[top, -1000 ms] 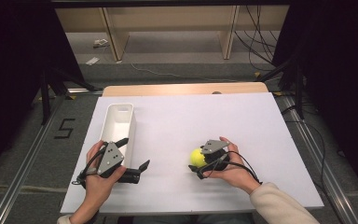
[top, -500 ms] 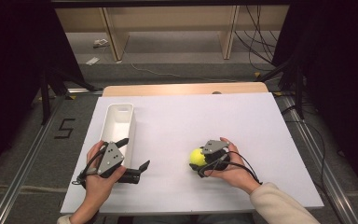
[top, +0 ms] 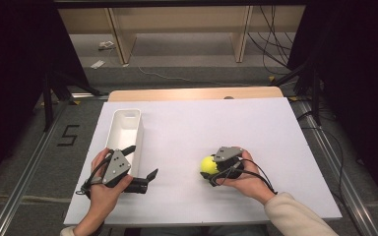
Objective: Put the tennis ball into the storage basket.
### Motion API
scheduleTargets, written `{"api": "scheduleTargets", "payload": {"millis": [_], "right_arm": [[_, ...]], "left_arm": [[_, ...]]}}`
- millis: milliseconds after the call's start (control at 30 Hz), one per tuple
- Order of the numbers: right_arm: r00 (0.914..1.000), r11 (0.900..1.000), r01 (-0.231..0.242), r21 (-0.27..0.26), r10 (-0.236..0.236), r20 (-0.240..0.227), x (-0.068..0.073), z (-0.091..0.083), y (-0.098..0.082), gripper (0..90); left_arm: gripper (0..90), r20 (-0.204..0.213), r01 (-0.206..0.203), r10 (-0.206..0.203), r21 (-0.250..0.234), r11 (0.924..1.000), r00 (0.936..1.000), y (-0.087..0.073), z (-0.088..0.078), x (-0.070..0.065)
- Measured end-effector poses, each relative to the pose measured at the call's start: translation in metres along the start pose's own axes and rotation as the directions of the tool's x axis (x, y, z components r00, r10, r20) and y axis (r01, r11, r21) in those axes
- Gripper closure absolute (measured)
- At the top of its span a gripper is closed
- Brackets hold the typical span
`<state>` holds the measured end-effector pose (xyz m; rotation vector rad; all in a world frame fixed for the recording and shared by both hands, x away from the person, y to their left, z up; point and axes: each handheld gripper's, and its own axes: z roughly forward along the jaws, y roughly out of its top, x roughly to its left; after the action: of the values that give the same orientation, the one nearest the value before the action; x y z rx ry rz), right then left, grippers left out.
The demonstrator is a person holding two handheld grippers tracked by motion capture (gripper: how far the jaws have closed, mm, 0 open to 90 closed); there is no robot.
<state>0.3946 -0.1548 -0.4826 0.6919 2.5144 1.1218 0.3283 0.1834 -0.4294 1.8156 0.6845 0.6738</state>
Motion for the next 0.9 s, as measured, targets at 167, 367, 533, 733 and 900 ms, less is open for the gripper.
{"api": "scheduleTargets", "payload": {"millis": [167,367,533,733,900], "right_arm": [[1.0,1.0,-0.006,-0.011,0.006,-0.002,-0.0005,-0.002,0.0017,26.2],[0.9999,0.999,-0.01,-0.037,0.01,0.0,-0.0013,-0.0039,0.0036,26.2],[0.9999,0.999,-0.012,-0.049,0.012,0.002,-0.0014,-0.0053,0.0051,26.2],[0.9999,0.998,-0.016,-0.062,0.016,0.003,-0.0024,-0.0068,0.0066,26.3],[0.9997,0.998,-0.021,-0.066,0.022,0.006,-0.0019,-0.008,0.0077,26.4]], "left_arm": [[0.0,0.0,0.0,0.0,0.001,1.0,1.0,0.0,0.0,0.0],[0.0,-0.002,-0.001,0.001,0.0,1.0,1.0,-0.0001,-0.0001,0.0002],[0.0,-0.003,-0.001,0.001,0.002,1.0,1.0,-0.0001,-0.0002,0.0003],[0.0,-0.003,-0.002,0.002,0.002,1.0,1.0,-0.0001,-0.0002,0.0003],[0.0,-0.004,-0.001,0.001,0.0,1.0,1.0,-0.0001,-0.0003,0.0006]]}}
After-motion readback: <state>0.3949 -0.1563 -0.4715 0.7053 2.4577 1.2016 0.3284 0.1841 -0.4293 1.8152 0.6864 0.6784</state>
